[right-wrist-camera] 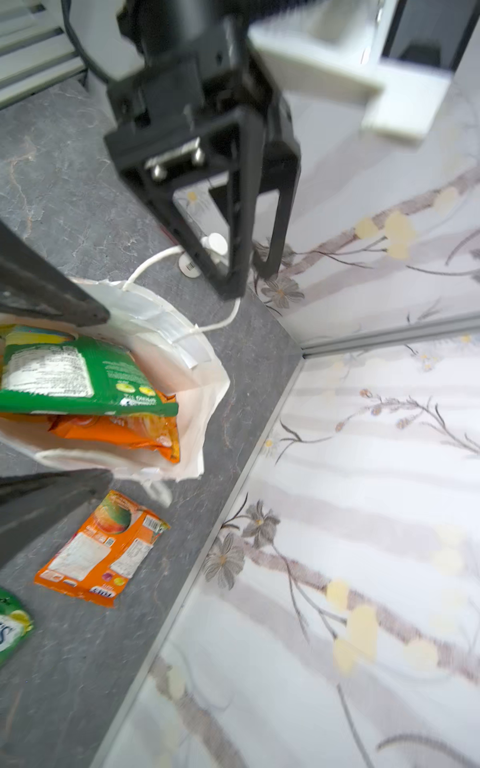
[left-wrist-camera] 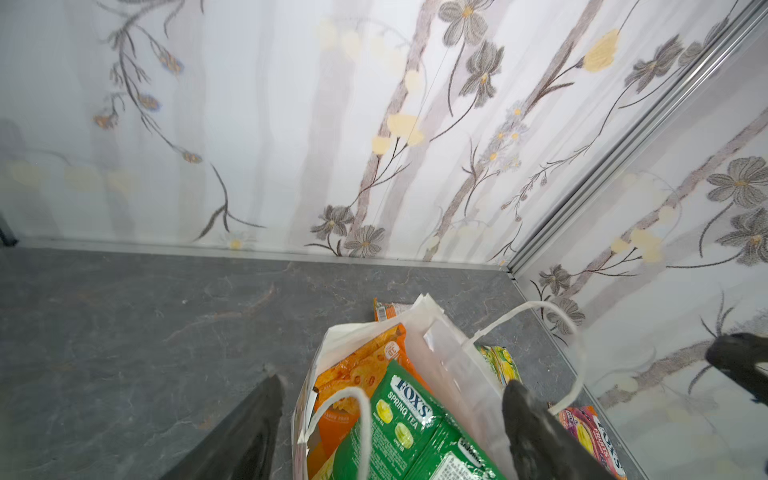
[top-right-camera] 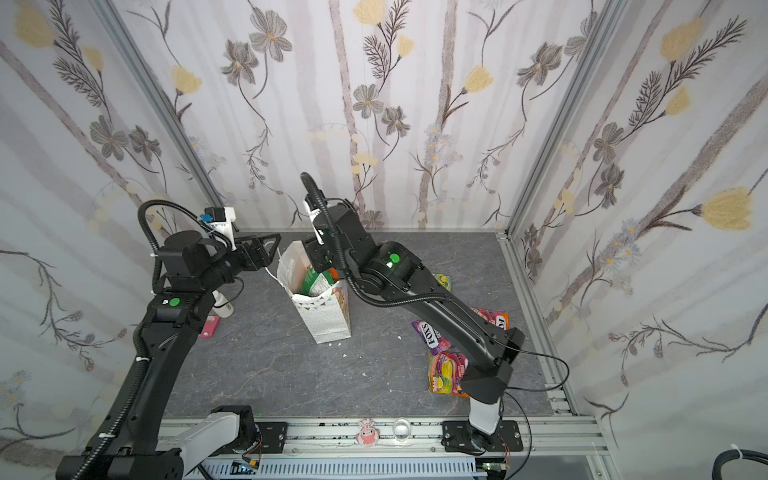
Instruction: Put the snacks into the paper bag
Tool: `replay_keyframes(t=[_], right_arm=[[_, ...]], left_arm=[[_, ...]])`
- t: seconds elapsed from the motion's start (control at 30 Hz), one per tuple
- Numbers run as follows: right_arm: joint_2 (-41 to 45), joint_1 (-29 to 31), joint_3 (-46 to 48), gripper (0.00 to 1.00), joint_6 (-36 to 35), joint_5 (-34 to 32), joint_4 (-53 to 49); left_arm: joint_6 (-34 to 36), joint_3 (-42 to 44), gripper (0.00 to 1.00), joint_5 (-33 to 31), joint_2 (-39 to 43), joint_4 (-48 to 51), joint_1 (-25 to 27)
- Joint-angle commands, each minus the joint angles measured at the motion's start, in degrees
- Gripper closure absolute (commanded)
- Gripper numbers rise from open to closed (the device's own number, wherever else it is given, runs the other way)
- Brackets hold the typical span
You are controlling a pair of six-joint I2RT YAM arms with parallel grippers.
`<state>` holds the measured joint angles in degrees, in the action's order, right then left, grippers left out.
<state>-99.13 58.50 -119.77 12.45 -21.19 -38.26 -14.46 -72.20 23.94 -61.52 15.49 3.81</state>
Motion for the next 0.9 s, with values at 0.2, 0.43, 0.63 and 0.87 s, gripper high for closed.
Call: replay_keyframes(t=[0.2, 0.43, 0.63, 0.87], right_arm=[[12.2, -1.45, 28.23, 0.37, 8.96, 2.61, 20.4], [10.48, -2.1, 30.32, 0.36, 8.21, 4.63, 23.88], [9.19, -2.86, 31.52, 0.44, 8.18, 4.01, 27.68], [11.21, -5.92, 36.31, 1.0, 10.11, 7.37, 31.64]], left_arm=[[3.06, -16.87, 0.16, -14.7, -3.7, 18.47, 11.26], [3.89, -18.82, 0.16, -19.28, -6.95, 25.42, 17.44], [3.9, -18.08, 0.16, -19.31, -8.35, 27.47, 18.7], [5.13, -20.32, 0.19, -20.9, -12.67, 32.07, 22.84]])
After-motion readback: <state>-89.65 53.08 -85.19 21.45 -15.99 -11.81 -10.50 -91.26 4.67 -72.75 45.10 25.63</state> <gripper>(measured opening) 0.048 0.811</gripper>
